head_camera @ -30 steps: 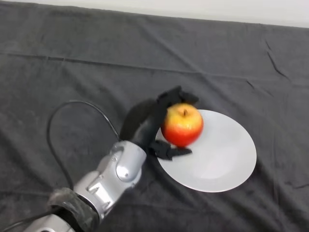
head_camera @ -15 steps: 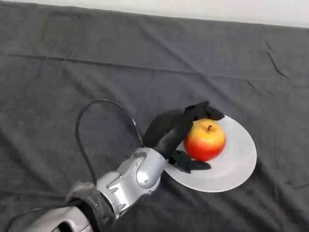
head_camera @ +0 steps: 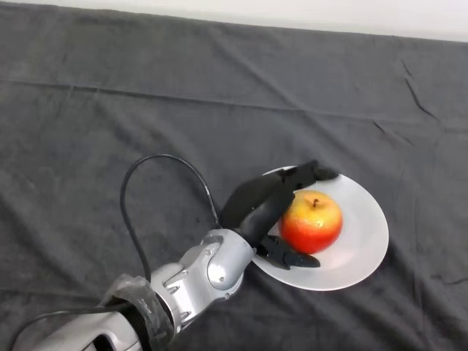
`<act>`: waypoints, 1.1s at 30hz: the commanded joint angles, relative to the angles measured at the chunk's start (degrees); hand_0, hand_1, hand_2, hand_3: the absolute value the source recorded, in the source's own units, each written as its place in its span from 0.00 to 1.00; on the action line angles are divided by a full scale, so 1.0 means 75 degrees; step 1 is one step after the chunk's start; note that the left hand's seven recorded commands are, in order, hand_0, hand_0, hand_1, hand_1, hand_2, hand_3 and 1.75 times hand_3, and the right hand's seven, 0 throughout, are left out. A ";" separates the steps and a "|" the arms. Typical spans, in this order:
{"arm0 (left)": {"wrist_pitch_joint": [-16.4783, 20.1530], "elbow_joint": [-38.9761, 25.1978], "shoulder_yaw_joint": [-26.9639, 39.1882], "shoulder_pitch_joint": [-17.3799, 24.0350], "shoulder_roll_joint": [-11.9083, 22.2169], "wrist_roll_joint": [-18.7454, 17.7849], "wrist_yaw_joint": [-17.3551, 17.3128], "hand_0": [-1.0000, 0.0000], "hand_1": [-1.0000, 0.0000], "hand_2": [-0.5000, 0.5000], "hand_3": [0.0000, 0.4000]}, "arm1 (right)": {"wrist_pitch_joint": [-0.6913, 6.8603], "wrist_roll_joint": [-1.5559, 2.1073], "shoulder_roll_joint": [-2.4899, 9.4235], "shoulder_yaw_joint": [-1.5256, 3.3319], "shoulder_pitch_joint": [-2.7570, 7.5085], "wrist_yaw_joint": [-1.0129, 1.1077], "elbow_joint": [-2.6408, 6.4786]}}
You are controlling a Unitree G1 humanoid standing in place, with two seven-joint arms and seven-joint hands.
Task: Move the apple to the plate
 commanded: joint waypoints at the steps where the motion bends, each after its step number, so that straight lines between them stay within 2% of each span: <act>1: -0.0262 0.0158 0.0067 -0.0574 0.0156 -0.0015 -0.0031 1.00 1.00 0.50 0.00 | 0.0137 0.0040 0.0965 -0.0045 0.0997 -0.0005 0.0422; 13: -0.1177 -0.0319 0.1202 -0.0178 0.1007 0.0023 0.0594 1.00 1.00 0.50 0.00 | 0.0137 0.0028 0.0964 -0.0054 0.0999 -0.0007 0.0421; 25: -0.2282 -0.0533 0.2857 0.0585 0.2218 -0.0474 0.0784 1.00 1.00 0.50 0.00 | 0.0142 0.0021 0.0965 -0.0059 0.1001 -0.0009 0.0415; 33: -0.2728 -0.0274 0.3934 0.1034 0.2866 -0.0843 0.0810 1.00 1.00 0.50 0.00 | 0.0143 0.0018 0.0966 -0.0061 0.1002 -0.0010 0.0412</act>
